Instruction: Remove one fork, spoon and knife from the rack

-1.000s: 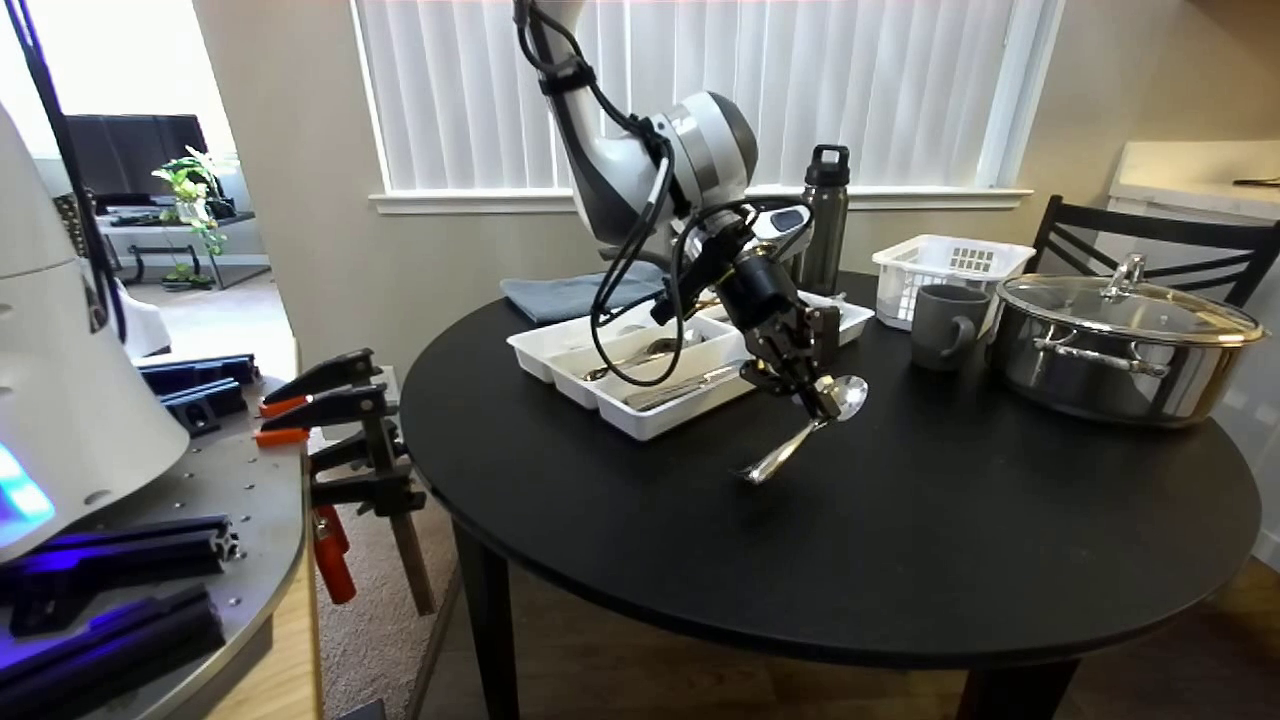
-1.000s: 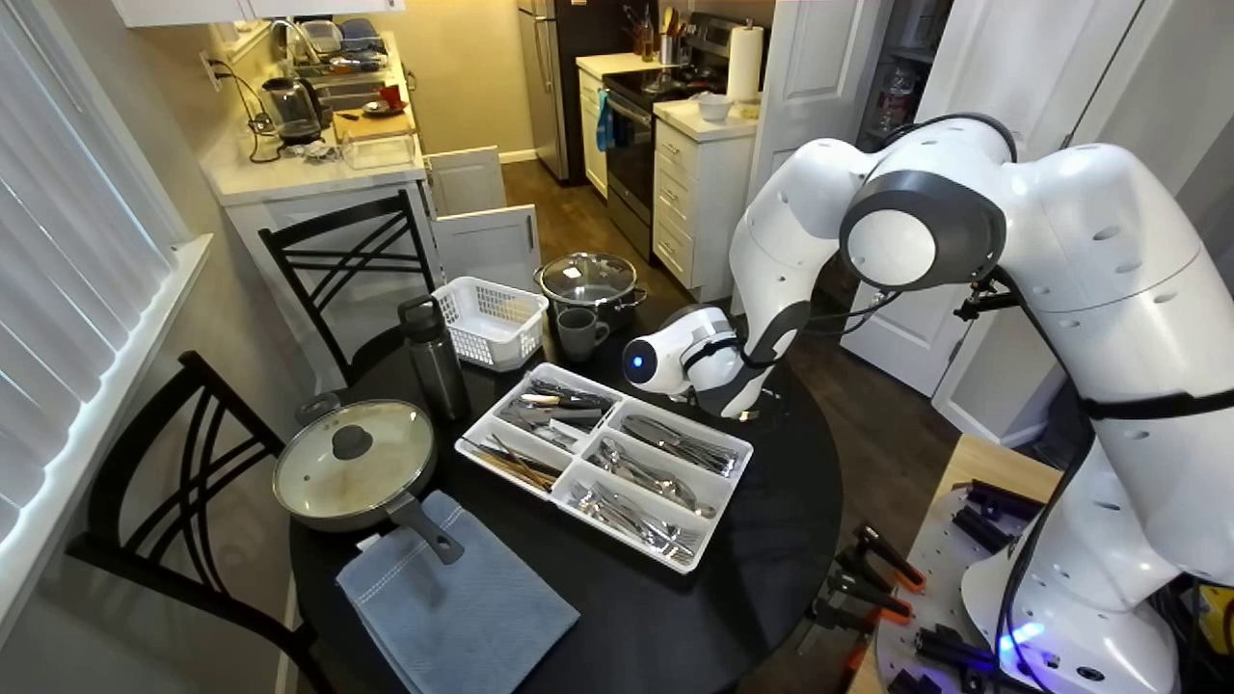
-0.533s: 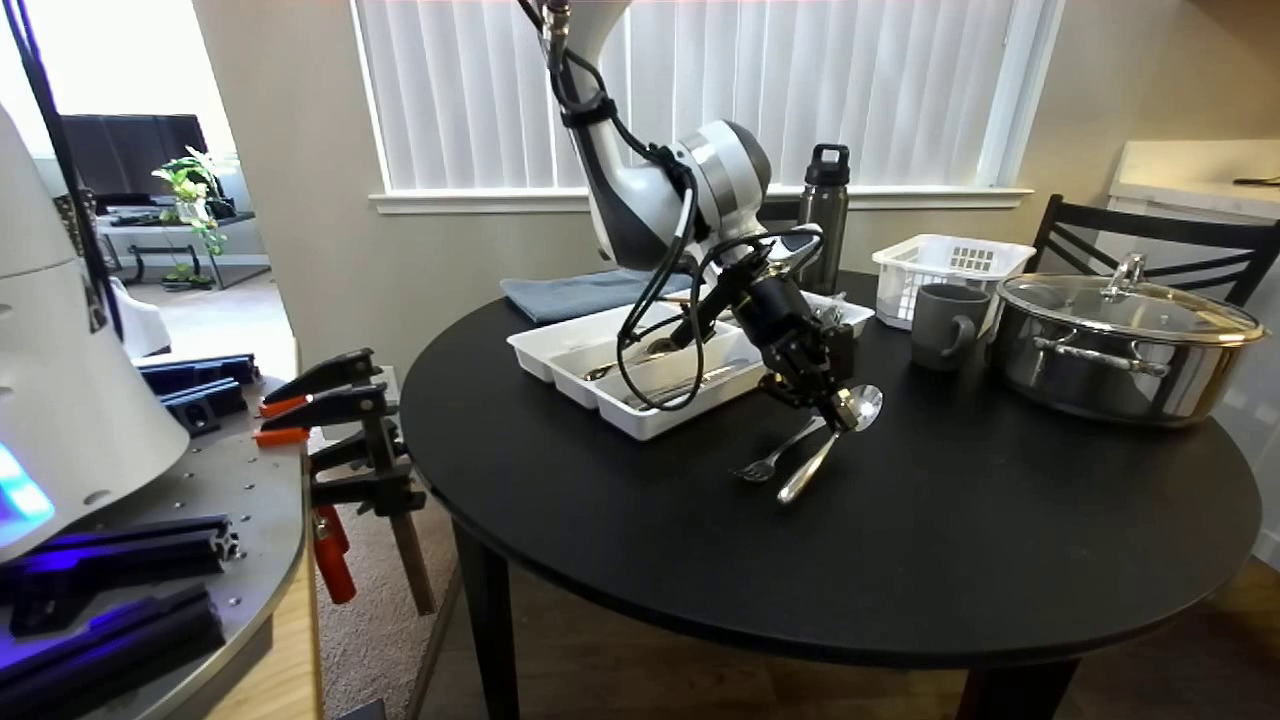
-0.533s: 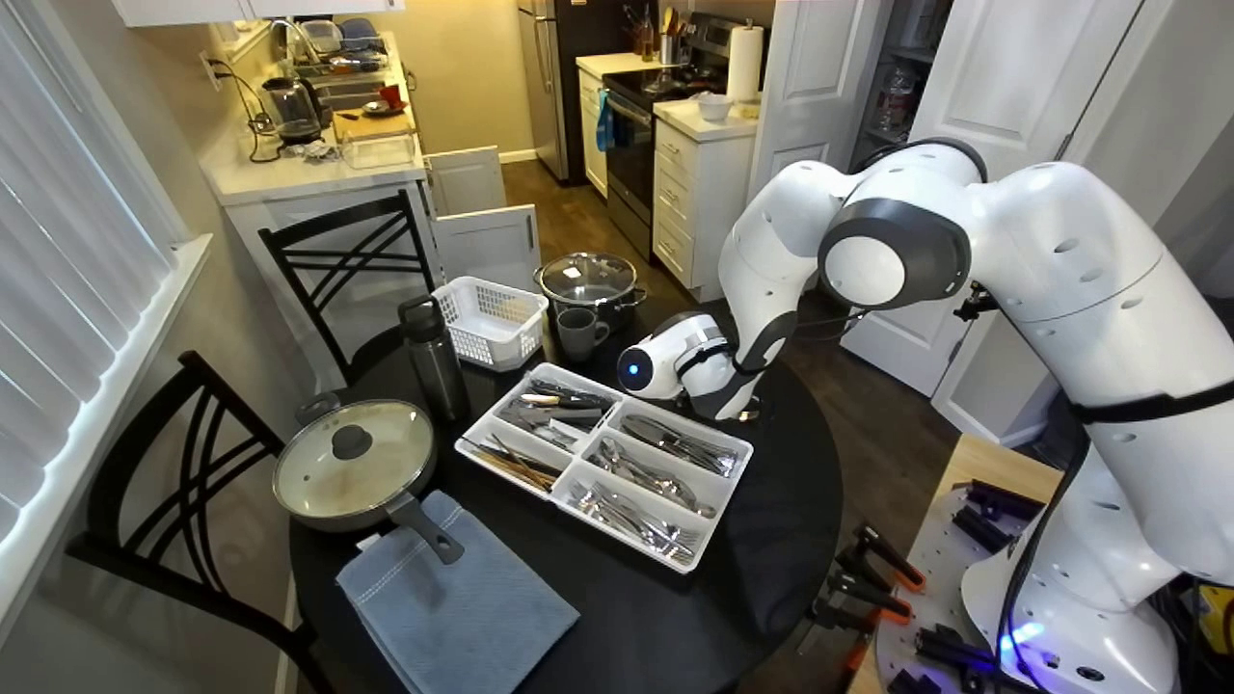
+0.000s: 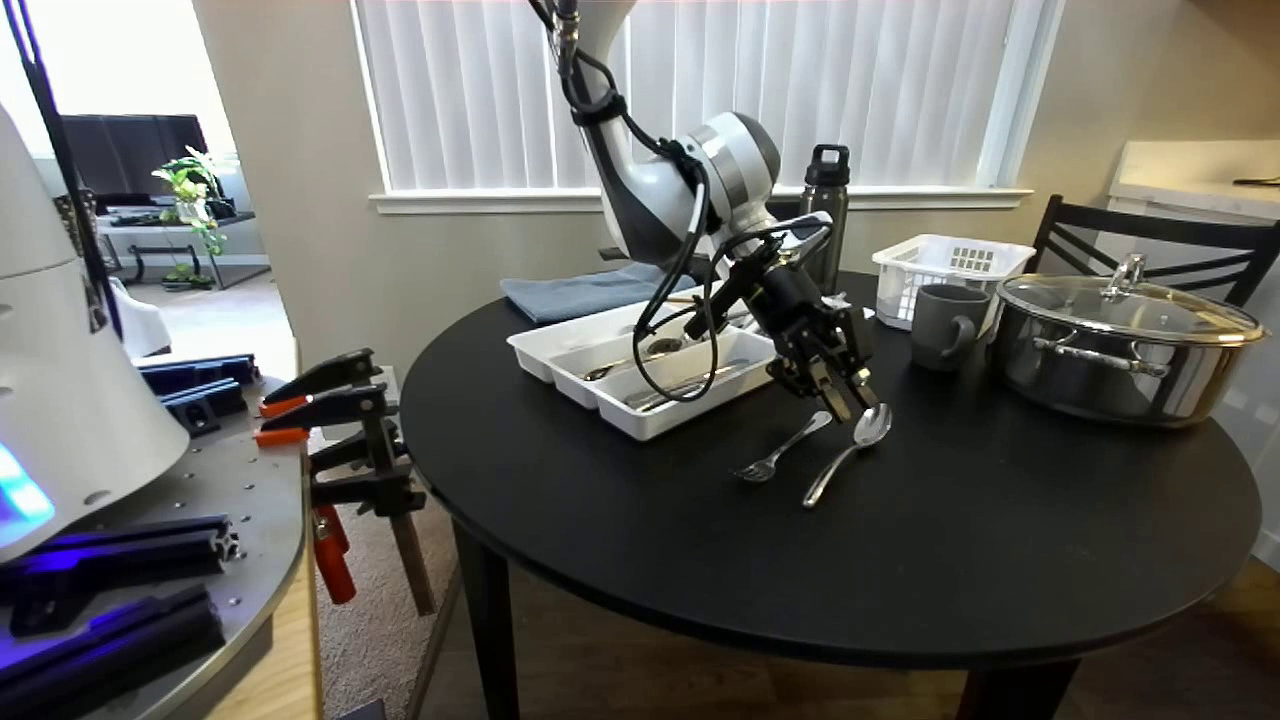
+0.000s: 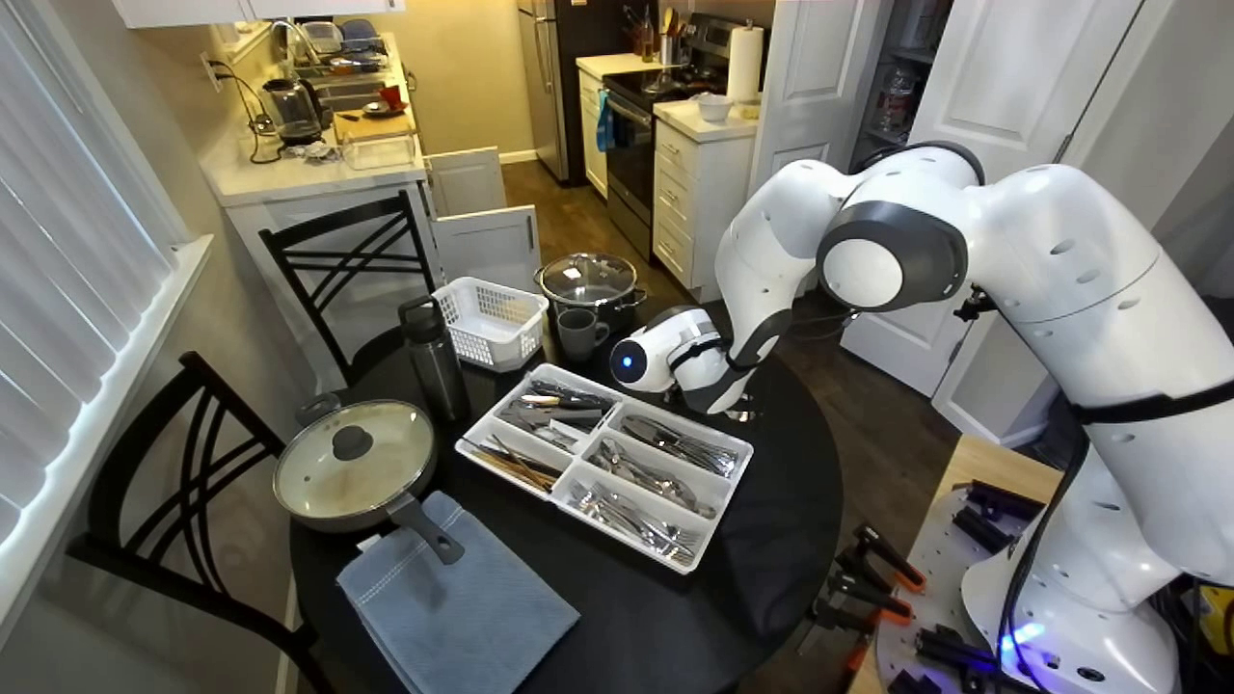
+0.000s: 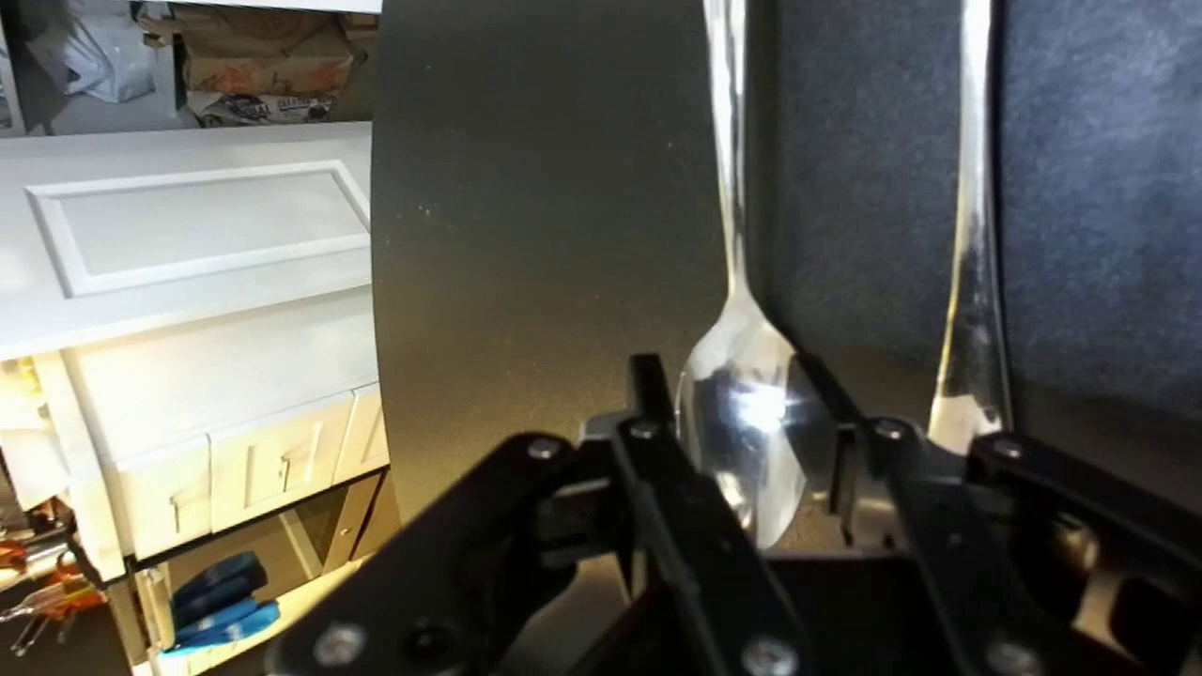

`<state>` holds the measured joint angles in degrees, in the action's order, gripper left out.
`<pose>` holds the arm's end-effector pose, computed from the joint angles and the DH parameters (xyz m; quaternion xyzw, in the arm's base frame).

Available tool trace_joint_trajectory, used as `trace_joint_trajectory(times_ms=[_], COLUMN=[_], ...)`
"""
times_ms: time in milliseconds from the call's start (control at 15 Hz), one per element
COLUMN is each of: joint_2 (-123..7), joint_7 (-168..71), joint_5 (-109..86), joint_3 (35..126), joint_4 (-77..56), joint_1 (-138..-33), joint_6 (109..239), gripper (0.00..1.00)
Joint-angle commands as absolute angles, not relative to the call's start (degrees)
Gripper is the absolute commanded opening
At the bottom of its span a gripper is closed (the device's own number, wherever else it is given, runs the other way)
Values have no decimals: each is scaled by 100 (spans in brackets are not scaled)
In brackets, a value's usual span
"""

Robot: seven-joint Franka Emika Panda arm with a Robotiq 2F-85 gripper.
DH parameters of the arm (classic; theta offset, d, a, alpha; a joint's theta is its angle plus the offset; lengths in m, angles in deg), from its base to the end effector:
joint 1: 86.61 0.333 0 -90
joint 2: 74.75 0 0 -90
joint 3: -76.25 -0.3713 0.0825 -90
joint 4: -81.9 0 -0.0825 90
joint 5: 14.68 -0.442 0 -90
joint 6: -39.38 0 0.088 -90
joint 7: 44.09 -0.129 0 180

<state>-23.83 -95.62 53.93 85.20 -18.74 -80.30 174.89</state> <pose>0.6902 -0.0559 0.0233 0.9102 0.0593 0.0436 0.4075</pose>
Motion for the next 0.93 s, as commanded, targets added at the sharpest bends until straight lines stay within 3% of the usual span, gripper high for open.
trace_joint_trajectory(times_ms=[0, 333, 867], joint_2=[-2776, -3750, -5137], joint_7=[-9808, -9626, -8115], joint_5=[5524, 5098, 2304], joint_3=[8454, 8139, 7421], joint_4=[-2110, -2749, -4095], joint_1=[-8083, -8188, -8411], joint_6=[17578, 17597, 17443], gripper=[67, 98, 100])
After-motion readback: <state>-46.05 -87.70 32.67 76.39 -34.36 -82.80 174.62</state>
